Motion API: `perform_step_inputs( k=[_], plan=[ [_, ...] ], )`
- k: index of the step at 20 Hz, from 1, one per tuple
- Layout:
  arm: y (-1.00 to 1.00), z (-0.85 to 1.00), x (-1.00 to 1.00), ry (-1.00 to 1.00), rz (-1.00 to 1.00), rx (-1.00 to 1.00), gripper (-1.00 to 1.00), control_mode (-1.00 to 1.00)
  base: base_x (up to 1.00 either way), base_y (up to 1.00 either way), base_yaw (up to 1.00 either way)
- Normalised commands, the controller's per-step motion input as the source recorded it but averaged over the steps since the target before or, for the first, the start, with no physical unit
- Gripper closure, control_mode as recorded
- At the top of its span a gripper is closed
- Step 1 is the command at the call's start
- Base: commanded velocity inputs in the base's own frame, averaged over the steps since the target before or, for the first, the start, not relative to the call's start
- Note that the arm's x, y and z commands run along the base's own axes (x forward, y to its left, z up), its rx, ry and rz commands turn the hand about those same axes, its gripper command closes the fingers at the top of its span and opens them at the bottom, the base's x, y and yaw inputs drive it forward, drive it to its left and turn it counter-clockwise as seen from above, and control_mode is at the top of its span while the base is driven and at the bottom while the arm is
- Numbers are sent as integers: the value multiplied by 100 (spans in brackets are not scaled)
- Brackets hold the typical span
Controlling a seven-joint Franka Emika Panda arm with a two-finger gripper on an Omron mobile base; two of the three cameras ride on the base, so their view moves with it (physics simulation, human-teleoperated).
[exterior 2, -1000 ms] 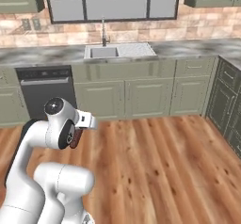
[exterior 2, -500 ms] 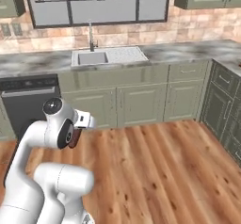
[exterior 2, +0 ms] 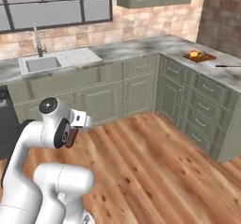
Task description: Retrieve the sausage and cheese from the fridge and place them on the cutting board on the counter.
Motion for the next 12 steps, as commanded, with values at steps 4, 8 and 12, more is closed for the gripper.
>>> perform_step_inputs(
  k=[4, 8, 12],
  plan=[
    [0, 0, 0, 0, 0, 0, 100, 100, 34, 0, -57],
    [0, 0, 0, 0, 0, 0, 100, 100, 38, 0, -54],
    [0, 0, 0, 0, 0, 0, 100, 100, 59, 19, -43]
  ],
)
